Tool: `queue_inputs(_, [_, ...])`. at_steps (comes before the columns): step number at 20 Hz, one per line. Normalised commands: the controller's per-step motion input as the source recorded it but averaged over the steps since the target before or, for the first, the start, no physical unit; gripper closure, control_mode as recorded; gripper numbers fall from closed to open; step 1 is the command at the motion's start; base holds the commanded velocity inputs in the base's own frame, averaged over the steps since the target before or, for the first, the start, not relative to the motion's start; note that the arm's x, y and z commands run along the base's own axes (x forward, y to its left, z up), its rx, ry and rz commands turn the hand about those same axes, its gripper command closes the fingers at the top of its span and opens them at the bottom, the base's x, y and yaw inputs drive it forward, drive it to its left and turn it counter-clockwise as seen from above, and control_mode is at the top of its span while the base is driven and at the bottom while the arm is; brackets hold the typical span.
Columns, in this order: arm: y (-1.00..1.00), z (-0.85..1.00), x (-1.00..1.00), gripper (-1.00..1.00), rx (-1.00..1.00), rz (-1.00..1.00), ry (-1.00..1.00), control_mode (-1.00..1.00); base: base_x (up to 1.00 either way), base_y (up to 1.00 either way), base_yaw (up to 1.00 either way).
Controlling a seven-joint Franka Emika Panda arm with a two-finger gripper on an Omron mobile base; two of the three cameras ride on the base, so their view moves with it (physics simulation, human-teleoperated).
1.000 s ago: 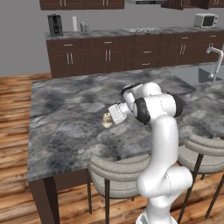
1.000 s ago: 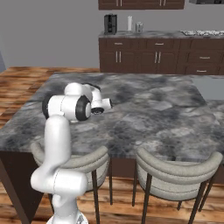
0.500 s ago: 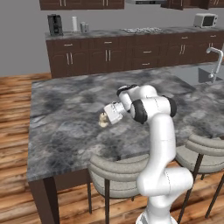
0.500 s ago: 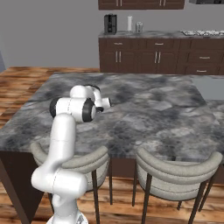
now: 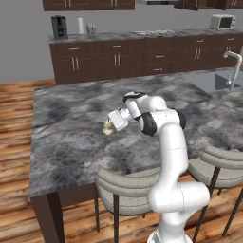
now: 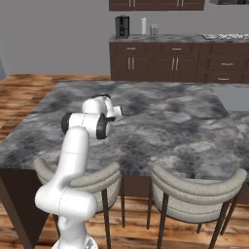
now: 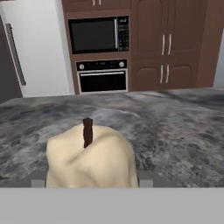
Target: Get the candle and the wine from the cabinet and move them to the dining counter.
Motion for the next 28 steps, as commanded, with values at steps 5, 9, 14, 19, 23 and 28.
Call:
queue_inputs(5, [0.14, -0.27, 0.22, 1.0, 0.0, 0.0, 0.11, -1.0, 0.0, 0.0, 0.0])
queue_inputs(9, [0.0, -0.39, 0.0, 1.0, -0.03, 0.0, 0.05, -1.0, 0.0, 0.0, 0.0])
queue_inputs(14, [0.0, -0.34, -0.05, 1.0, -0.04, 0.0, 0.0, -1.0, 0.0, 0.0, 0.0])
queue_inputs(19, [0.0, -0.25, 0.0, 1.0, -0.01, 0.0, 0.0, -1.0, 0.0, 0.0, 0.0])
queue_inputs(23, [0.0, -0.51, 0.0, 1.0, -0.02, 0.0, 0.0, -1.0, 0.0, 0.0, 0.0])
queue_inputs(28, [0.01, -0.46, 0.0, 1.0, -0.02, 0.0, 0.0, -1.0, 0.0, 0.0, 0.0])
